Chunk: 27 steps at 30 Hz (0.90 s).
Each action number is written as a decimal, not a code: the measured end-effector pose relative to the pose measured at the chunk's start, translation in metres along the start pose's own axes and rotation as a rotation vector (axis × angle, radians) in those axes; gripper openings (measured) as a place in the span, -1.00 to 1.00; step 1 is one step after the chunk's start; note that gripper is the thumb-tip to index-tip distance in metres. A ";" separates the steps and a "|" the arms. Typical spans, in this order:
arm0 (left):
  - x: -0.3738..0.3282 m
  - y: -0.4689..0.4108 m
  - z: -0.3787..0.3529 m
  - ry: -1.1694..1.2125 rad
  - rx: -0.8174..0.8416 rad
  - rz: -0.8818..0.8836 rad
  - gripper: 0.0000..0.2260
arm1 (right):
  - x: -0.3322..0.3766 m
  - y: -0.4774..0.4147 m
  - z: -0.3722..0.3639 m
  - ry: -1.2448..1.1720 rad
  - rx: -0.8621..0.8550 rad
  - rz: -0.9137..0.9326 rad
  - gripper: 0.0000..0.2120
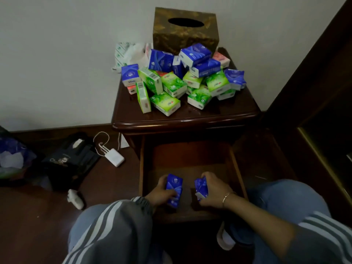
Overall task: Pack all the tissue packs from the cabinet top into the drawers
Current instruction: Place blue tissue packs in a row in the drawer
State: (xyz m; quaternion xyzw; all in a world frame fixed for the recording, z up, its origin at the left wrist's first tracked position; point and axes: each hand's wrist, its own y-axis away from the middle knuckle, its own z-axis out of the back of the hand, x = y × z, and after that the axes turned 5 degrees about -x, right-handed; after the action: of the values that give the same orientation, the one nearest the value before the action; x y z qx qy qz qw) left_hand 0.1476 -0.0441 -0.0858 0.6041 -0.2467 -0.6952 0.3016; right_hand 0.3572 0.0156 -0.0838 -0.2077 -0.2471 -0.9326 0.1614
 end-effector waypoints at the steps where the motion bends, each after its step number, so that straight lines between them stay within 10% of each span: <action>1: 0.003 -0.006 -0.005 -0.073 -0.014 0.000 -0.29 | -0.005 -0.002 -0.004 0.029 -0.002 -0.009 -0.21; 8: 0.032 -0.028 -0.008 -0.808 -0.116 0.006 -0.17 | -0.023 -0.016 -0.024 0.087 0.060 -0.014 -0.14; 14: 0.017 -0.036 -0.002 -1.328 0.037 -0.438 -0.28 | -0.008 -0.030 -0.049 0.250 0.068 0.100 -0.19; 22: 0.022 -0.043 0.013 -1.404 0.141 -0.316 -0.35 | -0.008 -0.039 -0.032 -0.176 0.386 -0.161 0.22; 27: 0.011 -0.035 0.037 -0.999 -0.307 -0.555 -0.56 | -0.011 -0.045 -0.024 -0.540 0.237 -0.564 -0.25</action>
State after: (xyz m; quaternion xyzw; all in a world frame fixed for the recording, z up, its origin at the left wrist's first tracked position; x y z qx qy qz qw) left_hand 0.1058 -0.0288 -0.1127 0.1948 -0.0882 -0.9761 0.0397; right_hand 0.3410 0.0423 -0.1262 -0.3493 -0.4337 -0.8172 -0.1486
